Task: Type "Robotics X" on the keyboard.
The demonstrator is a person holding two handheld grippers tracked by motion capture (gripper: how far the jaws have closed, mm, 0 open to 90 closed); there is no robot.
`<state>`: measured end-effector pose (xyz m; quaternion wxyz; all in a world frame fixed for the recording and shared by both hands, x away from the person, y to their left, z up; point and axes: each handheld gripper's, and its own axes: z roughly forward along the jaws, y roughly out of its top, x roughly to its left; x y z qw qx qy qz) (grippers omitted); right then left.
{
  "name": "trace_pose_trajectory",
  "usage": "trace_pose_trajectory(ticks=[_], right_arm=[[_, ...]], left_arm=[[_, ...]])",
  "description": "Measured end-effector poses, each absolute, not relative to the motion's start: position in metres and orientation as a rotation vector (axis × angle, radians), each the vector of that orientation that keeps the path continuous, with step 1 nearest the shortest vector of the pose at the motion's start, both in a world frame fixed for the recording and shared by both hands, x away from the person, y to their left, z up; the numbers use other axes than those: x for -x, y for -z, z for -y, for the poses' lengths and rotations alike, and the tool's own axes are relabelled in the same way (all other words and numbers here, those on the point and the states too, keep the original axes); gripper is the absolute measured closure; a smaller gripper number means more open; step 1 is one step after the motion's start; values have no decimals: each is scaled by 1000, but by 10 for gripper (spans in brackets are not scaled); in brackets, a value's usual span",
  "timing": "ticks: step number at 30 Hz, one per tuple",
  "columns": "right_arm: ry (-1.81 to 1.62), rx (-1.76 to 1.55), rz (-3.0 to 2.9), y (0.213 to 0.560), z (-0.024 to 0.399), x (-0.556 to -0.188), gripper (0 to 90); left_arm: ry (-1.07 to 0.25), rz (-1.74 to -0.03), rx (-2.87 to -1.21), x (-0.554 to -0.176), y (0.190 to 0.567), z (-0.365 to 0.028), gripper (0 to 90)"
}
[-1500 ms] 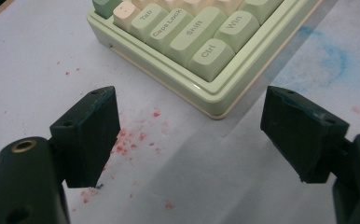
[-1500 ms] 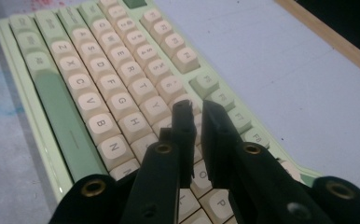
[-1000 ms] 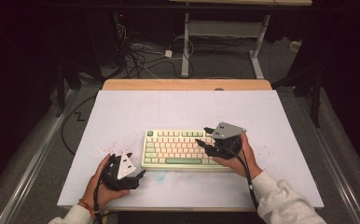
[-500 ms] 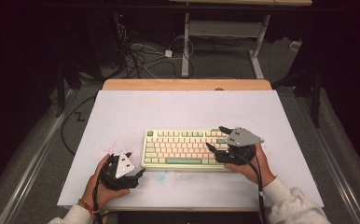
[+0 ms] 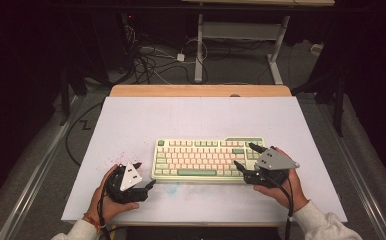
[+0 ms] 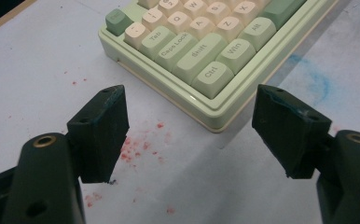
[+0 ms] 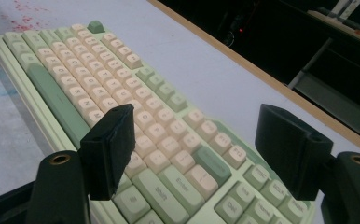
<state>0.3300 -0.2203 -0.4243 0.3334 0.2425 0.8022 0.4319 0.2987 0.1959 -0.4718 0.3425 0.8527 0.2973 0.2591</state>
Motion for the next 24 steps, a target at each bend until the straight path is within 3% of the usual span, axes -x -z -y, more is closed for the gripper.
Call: trace_pose_trajectory(ticks=[6,13,24], right_arm=[[-1105,-669,-2084,428,237,-325,283],[-1087,-710,-2103,441,249,-315,280],[-1062,-748,-2117,450,262,-300,271]], left_arm=[[-658,-769,-2187,-298,467,-196,289],[-608,-740,-2160,-300,457,-194,430],[-526,-728,-2175,-312,440,-185,779]])
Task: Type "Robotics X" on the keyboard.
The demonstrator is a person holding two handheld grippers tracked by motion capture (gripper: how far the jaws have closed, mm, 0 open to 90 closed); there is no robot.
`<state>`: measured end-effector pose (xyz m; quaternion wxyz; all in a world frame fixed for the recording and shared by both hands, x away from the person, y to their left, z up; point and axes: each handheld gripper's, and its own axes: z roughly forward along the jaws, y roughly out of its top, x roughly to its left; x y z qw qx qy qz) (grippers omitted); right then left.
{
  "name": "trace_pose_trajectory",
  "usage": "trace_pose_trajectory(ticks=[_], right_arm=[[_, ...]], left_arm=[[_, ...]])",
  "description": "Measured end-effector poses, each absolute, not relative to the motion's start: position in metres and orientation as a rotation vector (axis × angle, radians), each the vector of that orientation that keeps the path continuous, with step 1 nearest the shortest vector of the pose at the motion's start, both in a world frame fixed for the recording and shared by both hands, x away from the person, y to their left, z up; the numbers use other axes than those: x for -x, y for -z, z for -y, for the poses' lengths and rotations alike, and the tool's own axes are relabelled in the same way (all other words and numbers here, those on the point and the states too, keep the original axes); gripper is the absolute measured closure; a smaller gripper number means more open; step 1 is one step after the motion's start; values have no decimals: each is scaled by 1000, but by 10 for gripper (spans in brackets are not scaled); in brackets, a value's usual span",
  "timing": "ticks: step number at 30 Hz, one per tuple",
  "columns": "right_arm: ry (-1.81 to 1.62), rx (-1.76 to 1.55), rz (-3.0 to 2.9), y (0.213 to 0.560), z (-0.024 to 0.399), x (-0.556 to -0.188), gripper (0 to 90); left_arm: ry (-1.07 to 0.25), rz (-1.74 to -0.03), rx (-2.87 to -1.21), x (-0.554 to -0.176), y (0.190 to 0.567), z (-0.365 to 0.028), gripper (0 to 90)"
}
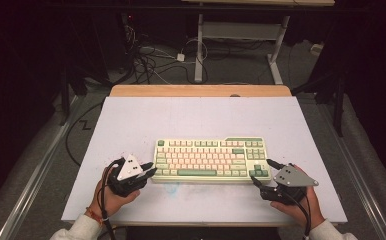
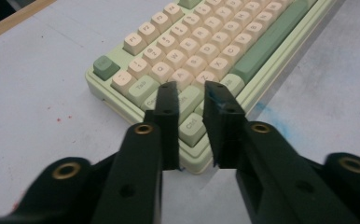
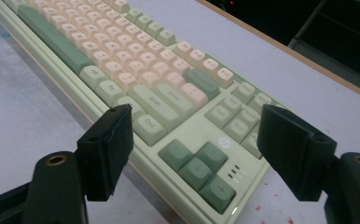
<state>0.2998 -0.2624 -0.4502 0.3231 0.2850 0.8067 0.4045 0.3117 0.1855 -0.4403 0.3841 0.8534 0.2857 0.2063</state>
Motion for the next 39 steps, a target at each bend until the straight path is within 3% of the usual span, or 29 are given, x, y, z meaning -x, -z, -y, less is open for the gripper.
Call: trace_pose_trajectory(ticks=[4,26,39], right_arm=[[-1057,-752,-2115,450,264,-298,272],[-1010,-685,-2172,456,259,-296,272],[-996,-688,-2179,457,262,-293,272]], left_arm=[[-515,-707,-2202,-317,434,-173,875],[-412,-590,-2353,-355,442,-106,877],[-421,-576,-2384,-363,448,-93,878]])
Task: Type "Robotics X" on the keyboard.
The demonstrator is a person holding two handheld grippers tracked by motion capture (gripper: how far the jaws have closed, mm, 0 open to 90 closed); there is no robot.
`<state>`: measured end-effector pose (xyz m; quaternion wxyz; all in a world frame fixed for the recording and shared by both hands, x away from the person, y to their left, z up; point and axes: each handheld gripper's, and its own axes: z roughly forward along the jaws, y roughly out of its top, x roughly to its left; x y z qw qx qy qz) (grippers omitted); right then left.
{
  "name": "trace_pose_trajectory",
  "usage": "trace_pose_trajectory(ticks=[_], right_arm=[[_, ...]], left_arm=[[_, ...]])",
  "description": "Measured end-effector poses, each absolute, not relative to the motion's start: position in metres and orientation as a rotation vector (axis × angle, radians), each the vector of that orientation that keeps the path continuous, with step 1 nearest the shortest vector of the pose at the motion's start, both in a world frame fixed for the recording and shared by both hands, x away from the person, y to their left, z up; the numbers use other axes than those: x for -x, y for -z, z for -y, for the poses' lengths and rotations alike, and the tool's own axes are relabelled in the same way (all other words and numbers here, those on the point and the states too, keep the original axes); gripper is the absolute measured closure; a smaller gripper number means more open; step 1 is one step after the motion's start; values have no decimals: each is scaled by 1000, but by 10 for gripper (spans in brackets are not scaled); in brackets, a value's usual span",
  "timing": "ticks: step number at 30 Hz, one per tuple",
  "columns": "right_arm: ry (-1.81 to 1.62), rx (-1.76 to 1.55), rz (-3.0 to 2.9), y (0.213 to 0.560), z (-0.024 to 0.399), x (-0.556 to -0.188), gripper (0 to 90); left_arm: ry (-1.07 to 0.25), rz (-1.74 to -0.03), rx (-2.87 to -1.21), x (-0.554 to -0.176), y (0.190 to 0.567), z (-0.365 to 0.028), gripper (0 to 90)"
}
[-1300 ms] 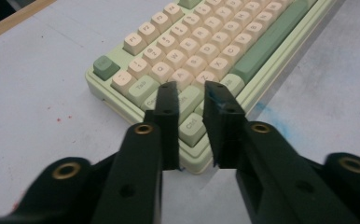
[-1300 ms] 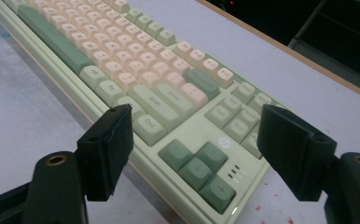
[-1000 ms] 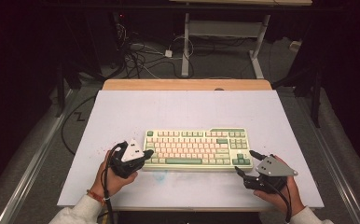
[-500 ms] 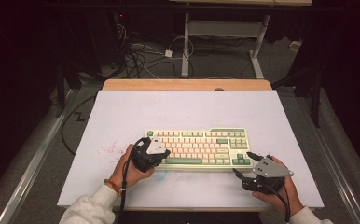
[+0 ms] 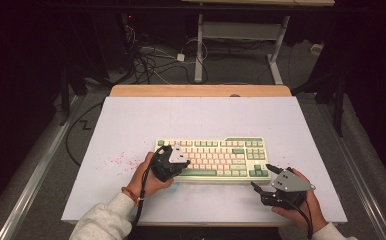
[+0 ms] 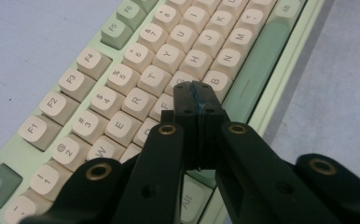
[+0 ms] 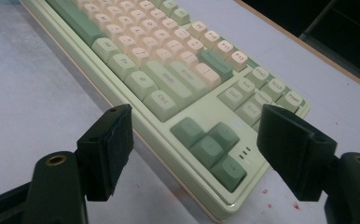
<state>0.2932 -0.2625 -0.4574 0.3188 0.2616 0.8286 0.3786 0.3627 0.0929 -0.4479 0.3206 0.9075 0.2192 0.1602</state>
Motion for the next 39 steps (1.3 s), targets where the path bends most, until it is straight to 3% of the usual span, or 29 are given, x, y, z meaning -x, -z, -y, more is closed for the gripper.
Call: trace_pose_trajectory(ticks=[39], right_arm=[[-983,-692,-2168,457,265,-290,277]], left_arm=[[-487,-592,-2371,-363,441,-107,877]])
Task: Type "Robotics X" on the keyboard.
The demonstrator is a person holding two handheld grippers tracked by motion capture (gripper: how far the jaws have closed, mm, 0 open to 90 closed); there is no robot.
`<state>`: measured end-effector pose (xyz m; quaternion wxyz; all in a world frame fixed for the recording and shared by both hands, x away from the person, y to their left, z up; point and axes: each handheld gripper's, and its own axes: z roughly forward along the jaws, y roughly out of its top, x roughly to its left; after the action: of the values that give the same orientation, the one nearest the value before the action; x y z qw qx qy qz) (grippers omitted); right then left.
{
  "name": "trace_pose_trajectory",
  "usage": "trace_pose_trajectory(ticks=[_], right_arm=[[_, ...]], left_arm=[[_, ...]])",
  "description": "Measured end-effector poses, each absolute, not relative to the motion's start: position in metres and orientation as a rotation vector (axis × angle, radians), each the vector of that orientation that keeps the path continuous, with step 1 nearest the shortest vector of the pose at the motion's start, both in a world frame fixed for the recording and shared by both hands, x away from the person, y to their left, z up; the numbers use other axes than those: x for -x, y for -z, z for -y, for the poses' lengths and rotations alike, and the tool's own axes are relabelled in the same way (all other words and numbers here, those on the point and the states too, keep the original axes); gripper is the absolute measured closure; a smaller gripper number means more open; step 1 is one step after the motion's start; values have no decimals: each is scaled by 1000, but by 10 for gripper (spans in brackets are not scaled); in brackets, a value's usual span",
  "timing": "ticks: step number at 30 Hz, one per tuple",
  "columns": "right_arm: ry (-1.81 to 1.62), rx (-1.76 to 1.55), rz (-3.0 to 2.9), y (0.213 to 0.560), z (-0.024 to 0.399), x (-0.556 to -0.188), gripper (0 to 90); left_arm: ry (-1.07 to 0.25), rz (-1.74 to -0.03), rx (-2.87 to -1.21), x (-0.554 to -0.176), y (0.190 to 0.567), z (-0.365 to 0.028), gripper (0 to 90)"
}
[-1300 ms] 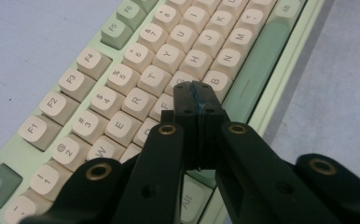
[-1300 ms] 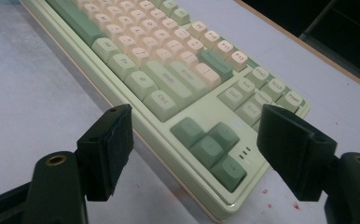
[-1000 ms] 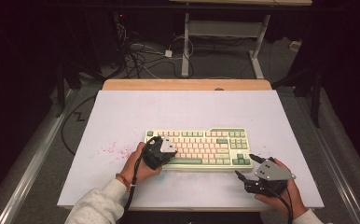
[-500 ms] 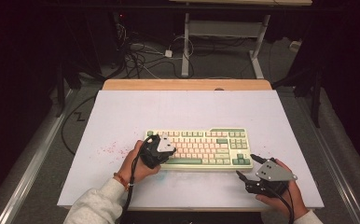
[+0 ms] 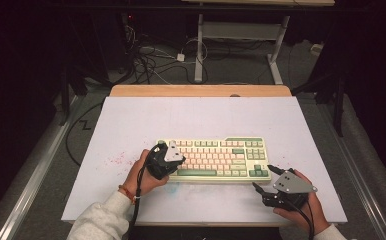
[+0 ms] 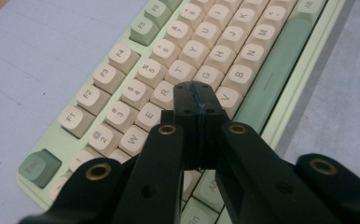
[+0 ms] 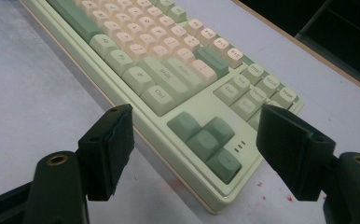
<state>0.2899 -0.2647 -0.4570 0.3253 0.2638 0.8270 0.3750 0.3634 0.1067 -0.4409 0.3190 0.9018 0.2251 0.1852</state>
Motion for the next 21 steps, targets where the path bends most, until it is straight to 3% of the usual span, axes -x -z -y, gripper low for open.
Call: trace_pose_trajectory(ticks=[21], right_arm=[[-988,-687,-2174,457,264,-290,276]], left_arm=[[-492,-655,-2363,-371,442,-119,877]])
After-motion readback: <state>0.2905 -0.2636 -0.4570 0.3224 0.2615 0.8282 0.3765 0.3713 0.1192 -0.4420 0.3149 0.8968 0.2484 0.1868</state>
